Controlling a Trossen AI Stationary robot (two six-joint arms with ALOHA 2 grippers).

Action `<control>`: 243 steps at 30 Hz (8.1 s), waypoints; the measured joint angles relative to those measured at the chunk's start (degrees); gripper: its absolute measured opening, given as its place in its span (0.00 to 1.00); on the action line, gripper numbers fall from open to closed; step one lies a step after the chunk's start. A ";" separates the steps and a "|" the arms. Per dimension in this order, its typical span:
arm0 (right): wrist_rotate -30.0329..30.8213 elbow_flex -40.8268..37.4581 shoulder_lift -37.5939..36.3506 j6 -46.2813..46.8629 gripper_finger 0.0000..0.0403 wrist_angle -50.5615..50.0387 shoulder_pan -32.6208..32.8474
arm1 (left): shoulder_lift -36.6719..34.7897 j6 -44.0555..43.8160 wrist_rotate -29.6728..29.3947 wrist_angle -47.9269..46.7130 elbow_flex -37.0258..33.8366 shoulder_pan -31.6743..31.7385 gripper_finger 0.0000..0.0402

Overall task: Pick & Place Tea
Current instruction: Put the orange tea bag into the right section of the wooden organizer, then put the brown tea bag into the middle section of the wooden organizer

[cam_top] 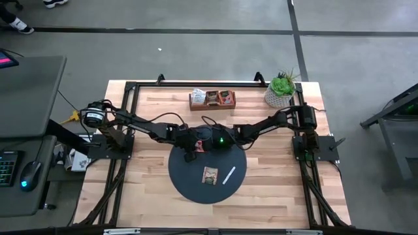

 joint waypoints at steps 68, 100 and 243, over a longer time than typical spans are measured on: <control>1.09 47.23 -7.26 -97.66 0.00 -80.41 -30.90 | -6.47 7.38 0.26 -19.17 5.46 -0.04 0.33; 10.13 47.23 3.65 -108.27 0.00 -83.86 -31.22 | -6.47 5.88 0.66 -19.17 5.53 -0.04 0.33; -5.97 -7.15 -5.09 -37.51 0.00 -4.99 21.31 | 15.02 -34.56 -15.02 1.71 20.39 -26.56 0.33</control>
